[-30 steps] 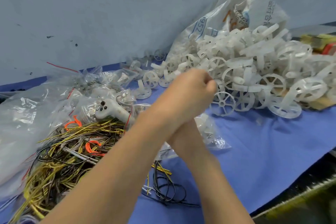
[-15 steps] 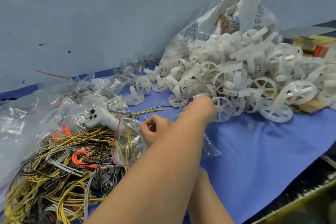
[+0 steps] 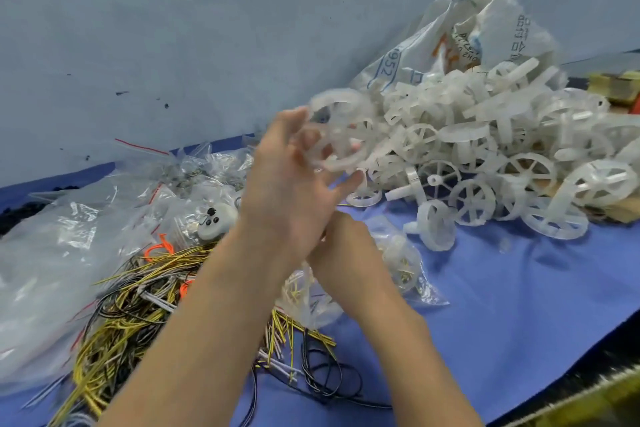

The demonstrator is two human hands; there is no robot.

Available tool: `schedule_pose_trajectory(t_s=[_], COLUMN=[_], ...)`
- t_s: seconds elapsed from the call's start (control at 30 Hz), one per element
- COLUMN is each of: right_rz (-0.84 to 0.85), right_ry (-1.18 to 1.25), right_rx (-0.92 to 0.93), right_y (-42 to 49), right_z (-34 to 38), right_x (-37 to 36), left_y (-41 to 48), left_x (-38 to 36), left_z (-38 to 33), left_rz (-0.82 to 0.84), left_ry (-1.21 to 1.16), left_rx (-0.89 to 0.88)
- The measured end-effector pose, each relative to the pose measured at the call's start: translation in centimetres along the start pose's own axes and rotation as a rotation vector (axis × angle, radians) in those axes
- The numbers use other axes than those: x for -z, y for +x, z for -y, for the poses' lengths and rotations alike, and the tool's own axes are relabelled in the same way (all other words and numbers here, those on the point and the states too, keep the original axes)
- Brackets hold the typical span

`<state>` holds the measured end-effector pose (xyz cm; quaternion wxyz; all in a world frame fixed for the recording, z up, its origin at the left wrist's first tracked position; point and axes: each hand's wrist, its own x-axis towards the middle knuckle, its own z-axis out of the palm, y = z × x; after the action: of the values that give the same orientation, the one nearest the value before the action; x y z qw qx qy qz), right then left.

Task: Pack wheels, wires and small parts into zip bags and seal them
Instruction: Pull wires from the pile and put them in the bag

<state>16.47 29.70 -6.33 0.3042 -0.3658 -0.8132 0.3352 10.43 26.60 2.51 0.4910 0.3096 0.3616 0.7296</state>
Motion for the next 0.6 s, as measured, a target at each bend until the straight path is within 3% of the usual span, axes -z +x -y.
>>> schedule_pose_trajectory(t_s=[0.07,0.17,0.33,0.4,0.47,0.53,0.6], right_rz=[-0.041,-0.063,-0.105,-0.12,-0.141,-0.151,-0.157], right_ry=[0.127,0.102,0.109,0.125,0.156,0.191,0.223], right_rx=[-0.028,-0.028,-0.061,-0.063,-0.062,-0.063,-0.051], right_y=[-0.3,-0.3,-0.5,-0.7,-0.9,-1.1,-1.4], right_z=[0.4,0.9,0.8,1.2,1.5,2.0,2.4], right_x=[0.1,-0.3,-0.2,-0.1,0.1,0.2,0.1], left_y=[-2.6,-5.4,-7.3,-7.5,-8.0,-8.9,-9.6], left_x=[2.6,5.8,9.4,10.0,9.9,9.7,10.1], left_z=[-2.0,-3.2,-2.1,-1.7,-1.8,-1.8,-1.4], left_rz=[0.013,-0.071,-0.137,-0.195,-0.242,-0.162,-0.057], left_ry=[-0.158,-0.243,-0.137,0.105,0.54,0.955,1.204], left_rx=[0.03,0.004,-0.038,-0.068,-0.136,-0.207,-0.235])
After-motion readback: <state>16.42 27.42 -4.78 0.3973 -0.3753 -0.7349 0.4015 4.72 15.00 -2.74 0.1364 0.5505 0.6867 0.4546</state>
